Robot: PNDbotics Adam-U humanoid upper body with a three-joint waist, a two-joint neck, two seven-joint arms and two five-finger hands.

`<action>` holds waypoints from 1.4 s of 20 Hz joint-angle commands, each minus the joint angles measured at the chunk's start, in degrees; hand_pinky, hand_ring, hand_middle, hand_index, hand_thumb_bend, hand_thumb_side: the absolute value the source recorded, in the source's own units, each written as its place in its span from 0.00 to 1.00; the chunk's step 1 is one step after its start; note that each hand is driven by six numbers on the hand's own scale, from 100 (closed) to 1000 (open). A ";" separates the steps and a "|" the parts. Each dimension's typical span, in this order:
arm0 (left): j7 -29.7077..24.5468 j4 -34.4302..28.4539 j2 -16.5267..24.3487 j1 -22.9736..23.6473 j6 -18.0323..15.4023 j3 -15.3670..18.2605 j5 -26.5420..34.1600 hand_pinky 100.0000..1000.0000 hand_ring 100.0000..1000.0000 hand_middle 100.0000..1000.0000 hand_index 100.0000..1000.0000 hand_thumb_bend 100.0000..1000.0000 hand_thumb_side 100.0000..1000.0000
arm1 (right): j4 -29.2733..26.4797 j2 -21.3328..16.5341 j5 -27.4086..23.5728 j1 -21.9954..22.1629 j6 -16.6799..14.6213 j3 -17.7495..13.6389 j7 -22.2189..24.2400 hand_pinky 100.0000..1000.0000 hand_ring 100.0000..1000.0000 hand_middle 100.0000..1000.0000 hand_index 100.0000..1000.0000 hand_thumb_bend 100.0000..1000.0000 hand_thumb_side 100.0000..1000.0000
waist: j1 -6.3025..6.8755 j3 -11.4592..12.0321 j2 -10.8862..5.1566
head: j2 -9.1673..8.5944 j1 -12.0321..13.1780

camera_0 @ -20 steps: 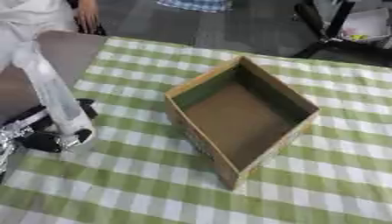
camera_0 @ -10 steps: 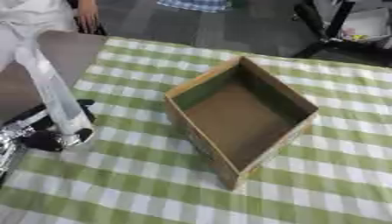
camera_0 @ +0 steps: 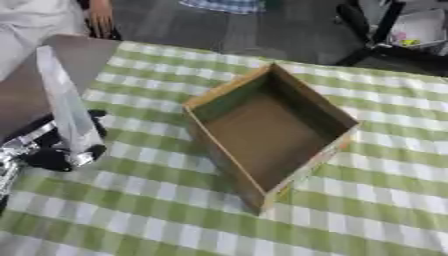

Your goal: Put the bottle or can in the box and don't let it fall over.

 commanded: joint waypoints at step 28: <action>-2.34 -4.85 -7.78 -23.74 16.53 -1.80 12.66 1.00 1.00 0.32 0.20 0.00 0.28 | -1.03 -2.92 -3.43 -0.31 -0.25 -0.06 0.78 0.92 1.00 1.00 1.00 0.00 0.56 | 0.62 -3.84 -1.58 | 0.15 1.84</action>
